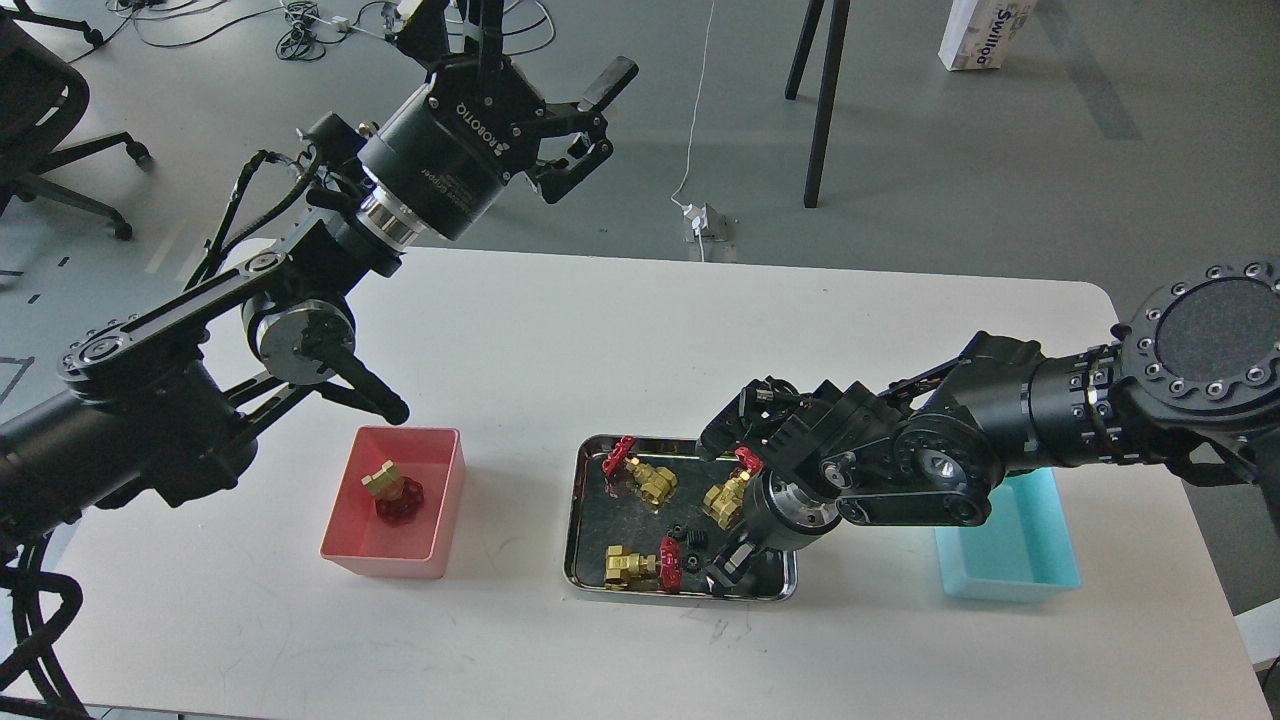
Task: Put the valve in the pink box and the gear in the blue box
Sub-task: 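Lower the right gripper onto a small black gear in the tray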
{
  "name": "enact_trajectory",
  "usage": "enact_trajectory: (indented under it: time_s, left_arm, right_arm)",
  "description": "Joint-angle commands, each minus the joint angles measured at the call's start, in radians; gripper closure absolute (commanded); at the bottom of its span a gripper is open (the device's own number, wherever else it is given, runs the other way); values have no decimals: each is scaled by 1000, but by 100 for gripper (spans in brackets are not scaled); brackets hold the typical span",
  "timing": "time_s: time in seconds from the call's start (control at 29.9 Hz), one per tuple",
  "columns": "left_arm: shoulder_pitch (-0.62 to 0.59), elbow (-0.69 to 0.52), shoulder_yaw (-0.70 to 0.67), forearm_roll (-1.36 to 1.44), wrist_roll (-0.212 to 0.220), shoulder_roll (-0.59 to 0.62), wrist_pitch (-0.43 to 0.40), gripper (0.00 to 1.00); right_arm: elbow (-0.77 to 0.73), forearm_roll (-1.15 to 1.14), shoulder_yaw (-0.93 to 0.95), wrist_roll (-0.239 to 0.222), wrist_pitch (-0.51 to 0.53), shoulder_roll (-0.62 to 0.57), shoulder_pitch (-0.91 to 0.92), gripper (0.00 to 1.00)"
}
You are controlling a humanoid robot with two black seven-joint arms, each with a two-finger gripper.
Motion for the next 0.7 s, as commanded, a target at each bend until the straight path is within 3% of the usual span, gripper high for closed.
enact_trajectory:
  time_s: [0.0,0.67]
  left_arm:
    - [7,0,0,0,0,-2,0,1]
    - [9,15,0,1,0,-12,-1,1]
  right_arm:
    - [-4,2,0,0,0,0,0,46]
    - [-29,2,1,3,0,0,-29,51]
